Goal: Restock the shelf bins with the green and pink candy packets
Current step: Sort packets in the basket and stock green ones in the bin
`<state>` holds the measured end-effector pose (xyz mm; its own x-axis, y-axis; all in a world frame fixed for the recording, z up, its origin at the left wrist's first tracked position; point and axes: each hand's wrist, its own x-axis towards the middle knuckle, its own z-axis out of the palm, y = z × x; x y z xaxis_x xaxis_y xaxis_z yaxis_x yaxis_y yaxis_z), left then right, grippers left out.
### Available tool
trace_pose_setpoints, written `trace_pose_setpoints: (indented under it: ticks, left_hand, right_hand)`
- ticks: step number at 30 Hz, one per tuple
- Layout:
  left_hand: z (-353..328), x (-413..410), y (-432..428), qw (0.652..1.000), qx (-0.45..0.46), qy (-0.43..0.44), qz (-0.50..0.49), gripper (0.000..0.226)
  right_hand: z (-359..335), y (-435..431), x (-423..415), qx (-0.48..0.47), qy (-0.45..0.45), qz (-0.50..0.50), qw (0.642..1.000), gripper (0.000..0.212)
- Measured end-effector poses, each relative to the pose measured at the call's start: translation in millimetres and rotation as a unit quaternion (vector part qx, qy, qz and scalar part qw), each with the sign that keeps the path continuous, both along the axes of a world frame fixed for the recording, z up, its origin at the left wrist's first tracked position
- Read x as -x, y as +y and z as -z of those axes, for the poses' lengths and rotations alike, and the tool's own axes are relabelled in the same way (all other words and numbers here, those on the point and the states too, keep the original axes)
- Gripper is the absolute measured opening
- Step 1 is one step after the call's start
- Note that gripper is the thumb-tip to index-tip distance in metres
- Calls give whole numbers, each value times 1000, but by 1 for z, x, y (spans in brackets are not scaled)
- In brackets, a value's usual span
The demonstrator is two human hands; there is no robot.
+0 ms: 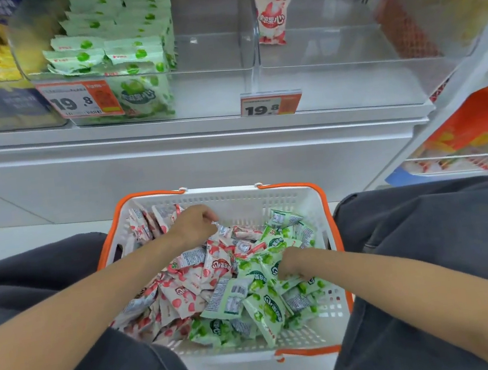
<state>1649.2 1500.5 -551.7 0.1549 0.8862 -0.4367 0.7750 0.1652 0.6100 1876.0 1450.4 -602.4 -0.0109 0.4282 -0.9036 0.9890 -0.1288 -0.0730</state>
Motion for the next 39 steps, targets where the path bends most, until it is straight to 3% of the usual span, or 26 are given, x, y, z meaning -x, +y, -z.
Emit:
trace_pose_setpoints:
  ticks: [7, 11, 13, 15, 18, 22, 25, 28, 33, 35, 39]
  left_hand:
    - [-1, 0, 1, 999, 20, -24, -5, 17]
    - [-2, -1, 2, 999, 37, -24, 9, 19]
    - [-4, -2, 4, 999, 30, -12, 28, 30]
    - [-10, -3, 6, 999, 5, 1, 50, 56]
    - [-23, -2, 15, 994, -38, 12, 105, 78]
    - [-40, 4, 26, 991, -27, -72, 110, 34]
    - [-55, 5, 28, 984, -22, -166, 67, 31]
    - [-64, 4, 28, 971, -9, -235, 44, 9]
    - [-81, 9, 32, 968, -63, -243, -20, 32]
    - [-88, 13, 36, 966, -99, -236, -38, 31]
    - [-94, 25, 42, 960, -146, -228, -69, 34]
  right_hand:
    - [1, 0, -4, 3, 17, 145, 989, 56]
    - [-2, 13, 2, -125, 54, 183, 974, 25]
    - [-19, 27, 11, -222, 128, 204, 945, 27]
    - [-46, 42, 25, -291, 205, 159, 921, 32]
    - [-92, 63, 42, -302, 311, 113, 894, 27]
    - [-130, 84, 46, -329, 375, 123, 858, 15]
    - [-146, 94, 45, -342, 399, 174, 833, 13]
    - [-154, 99, 51, -333, 417, 219, 817, 13]
    - [-169, 109, 54, -345, 453, 278, 774, 17]
    - [-174, 111, 55, -328, 480, 291, 760, 12]
    - [-181, 115, 56, -257, 488, 203, 809, 23]
